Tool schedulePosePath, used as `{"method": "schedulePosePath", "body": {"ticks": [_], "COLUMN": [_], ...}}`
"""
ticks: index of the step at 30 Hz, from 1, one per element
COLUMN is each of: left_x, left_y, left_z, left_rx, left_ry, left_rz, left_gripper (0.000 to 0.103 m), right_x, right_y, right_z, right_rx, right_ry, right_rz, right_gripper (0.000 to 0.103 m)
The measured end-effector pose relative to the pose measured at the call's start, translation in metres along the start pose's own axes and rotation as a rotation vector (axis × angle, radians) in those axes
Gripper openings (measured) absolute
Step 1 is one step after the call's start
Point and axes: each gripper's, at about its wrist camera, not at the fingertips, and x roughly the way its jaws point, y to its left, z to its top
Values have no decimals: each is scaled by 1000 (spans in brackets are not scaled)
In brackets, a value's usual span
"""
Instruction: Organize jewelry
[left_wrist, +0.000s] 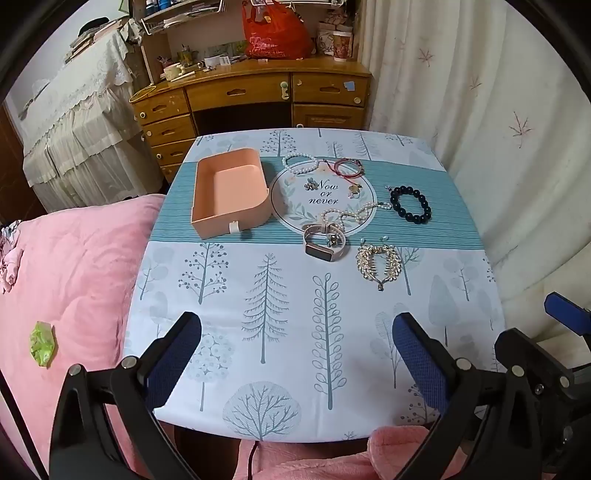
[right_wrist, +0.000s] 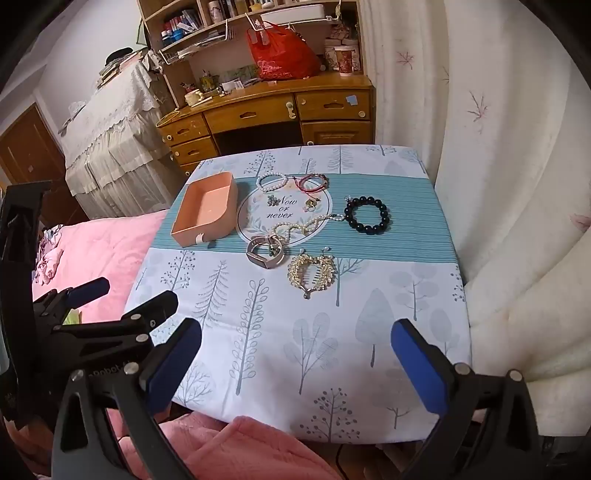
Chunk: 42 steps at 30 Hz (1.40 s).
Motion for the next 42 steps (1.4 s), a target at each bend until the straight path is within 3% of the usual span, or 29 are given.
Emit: {"method": "schedulePosePath", "body": {"ticks": [13, 42], "left_x": [-7, -13], "left_y": [-17, -13], "left_z": [4, 1], "left_rx": [31, 37], "left_ry": [-26, -58], "left_rz": [-20, -17], "left_gripper": [102, 102], "right_x": [-4, -3], "right_y": [1, -7], "right_z": [-6, -4], "right_rx": [-4, -14], "right_ry": [-24, -18], "right_rz": [-21, -16], "right_gripper": [103, 103]}}
